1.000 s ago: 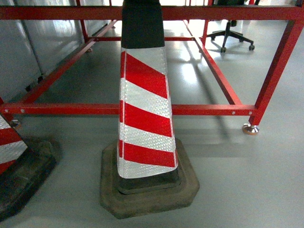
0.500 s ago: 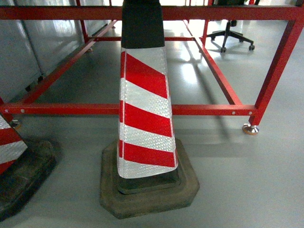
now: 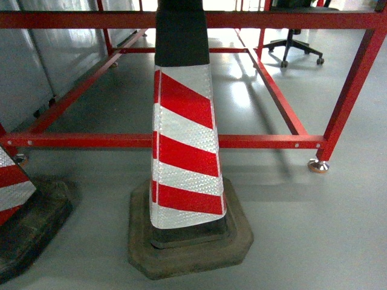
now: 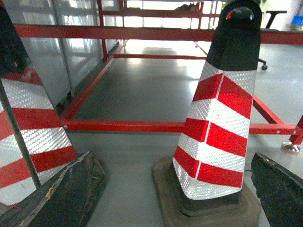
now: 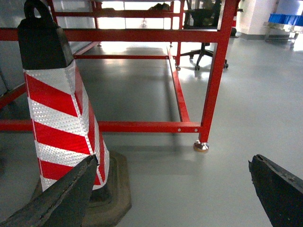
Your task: Pick blue part to blue bin on bottom shelf
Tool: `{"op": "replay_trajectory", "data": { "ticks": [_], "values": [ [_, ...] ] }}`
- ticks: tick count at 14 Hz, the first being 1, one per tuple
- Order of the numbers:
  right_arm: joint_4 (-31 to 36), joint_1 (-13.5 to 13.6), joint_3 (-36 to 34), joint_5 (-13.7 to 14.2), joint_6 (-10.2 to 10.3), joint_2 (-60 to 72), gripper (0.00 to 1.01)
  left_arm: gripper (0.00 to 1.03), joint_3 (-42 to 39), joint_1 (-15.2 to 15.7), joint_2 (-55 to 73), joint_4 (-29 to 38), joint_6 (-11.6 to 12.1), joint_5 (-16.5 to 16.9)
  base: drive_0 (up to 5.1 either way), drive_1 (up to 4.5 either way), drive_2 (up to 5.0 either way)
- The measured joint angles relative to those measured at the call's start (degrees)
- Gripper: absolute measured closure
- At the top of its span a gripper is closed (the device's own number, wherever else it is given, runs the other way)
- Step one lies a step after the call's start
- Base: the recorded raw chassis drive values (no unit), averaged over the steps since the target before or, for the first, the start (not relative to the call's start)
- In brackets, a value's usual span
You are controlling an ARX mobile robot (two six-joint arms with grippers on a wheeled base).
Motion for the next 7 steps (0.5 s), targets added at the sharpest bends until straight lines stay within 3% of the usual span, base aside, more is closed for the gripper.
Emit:
{"op": "replay_trajectory", "data": {
  "ticks": [7],
  "values": [
    [0.09,0.00,0.00,0.07,0.11,0.00,0.03,0.05,0.00,0.00,0.00,0.11,0.02,0.07,0.0,0.00,0.0]
  ]
}}
